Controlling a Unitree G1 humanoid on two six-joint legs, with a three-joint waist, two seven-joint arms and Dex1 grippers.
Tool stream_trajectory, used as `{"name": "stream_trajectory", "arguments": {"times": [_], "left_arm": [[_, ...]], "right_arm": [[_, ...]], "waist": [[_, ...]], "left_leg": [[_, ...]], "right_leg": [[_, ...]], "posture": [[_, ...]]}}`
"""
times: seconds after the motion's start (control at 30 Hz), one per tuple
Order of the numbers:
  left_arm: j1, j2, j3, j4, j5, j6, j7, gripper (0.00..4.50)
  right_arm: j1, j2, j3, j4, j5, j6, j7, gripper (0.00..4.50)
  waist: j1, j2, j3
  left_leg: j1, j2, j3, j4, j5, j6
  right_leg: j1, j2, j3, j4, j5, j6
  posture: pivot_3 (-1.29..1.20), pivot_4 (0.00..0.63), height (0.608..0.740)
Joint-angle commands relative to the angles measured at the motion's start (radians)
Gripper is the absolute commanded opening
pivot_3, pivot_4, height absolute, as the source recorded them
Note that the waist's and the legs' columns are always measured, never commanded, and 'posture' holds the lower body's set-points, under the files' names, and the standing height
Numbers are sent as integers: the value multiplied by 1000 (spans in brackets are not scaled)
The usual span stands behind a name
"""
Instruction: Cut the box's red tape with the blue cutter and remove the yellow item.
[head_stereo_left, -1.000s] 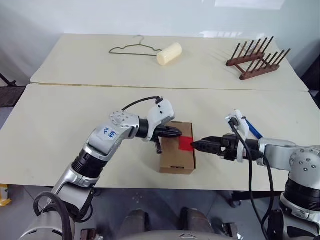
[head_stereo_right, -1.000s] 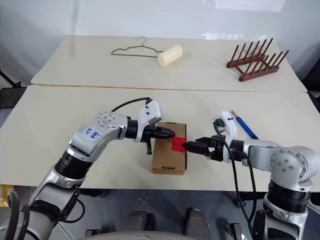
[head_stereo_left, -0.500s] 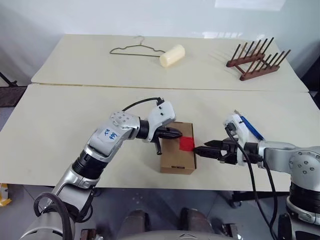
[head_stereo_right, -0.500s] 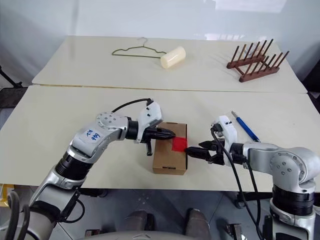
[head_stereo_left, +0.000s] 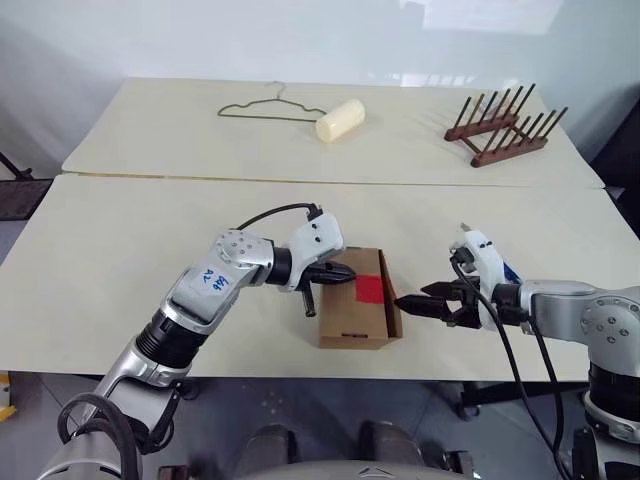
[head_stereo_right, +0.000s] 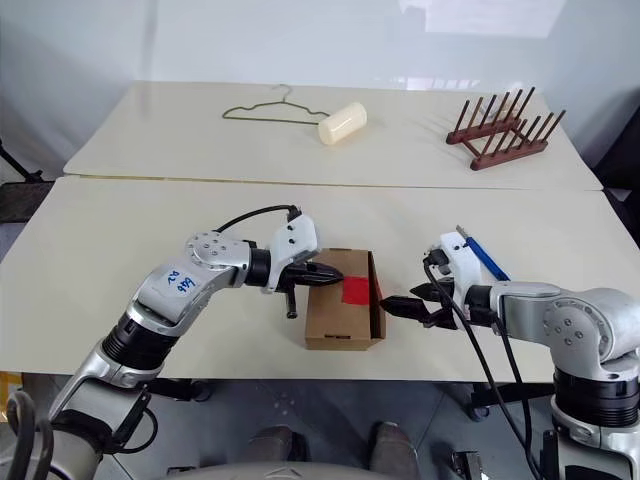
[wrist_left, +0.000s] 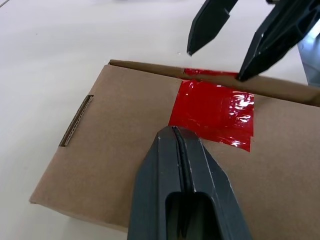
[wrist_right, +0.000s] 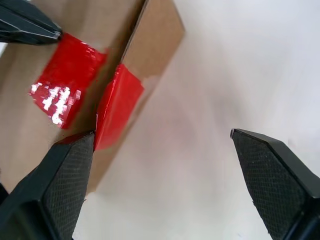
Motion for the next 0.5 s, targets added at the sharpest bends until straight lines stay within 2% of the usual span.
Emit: {"name": "stream_trajectory", "arguments": {"times": [0.03,0.13,0.3,0.4,0.5], "left_arm": [[59,30,-78,60,55,34,-18,0],[63,28,-81,60,57,34,-16,0],[73,21,-78,52,50,40,-11,0],[75,19,-75,48,49,43,-7,0],[74,17,-64,43,46,49,3,0]], "right_arm": [[12,1,16,8,-49,42,-39,4448],[13,-26,52,-13,-83,28,-38,4448],[16,-65,119,-51,-139,-61,-25,4448],[48,-116,209,-92,-183,-147,8,4448],[76,-43,162,-87,-174,-164,-13,4448]], "waist": [[0,0,-1],[-1,2,-2],[-1,2,-2],[-1,2,-2],[-1,1,-3]], "left_leg": [[3,0,0,-2,0,0],[9,0,1,-9,0,0],[10,0,1,-10,0,0],[10,0,1,-10,0,0],[10,0,1,-11,0,0]], "right_leg": [[2,0,1,-1,0,0],[6,0,1,-6,0,-1],[7,0,1,-8,0,-1],[7,0,1,-9,0,-1],[8,0,0,-11,0,-1]], "posture": [[0,150,740],[0,150,740],[0,150,740],[0,150,740],[0,150,740]]}}
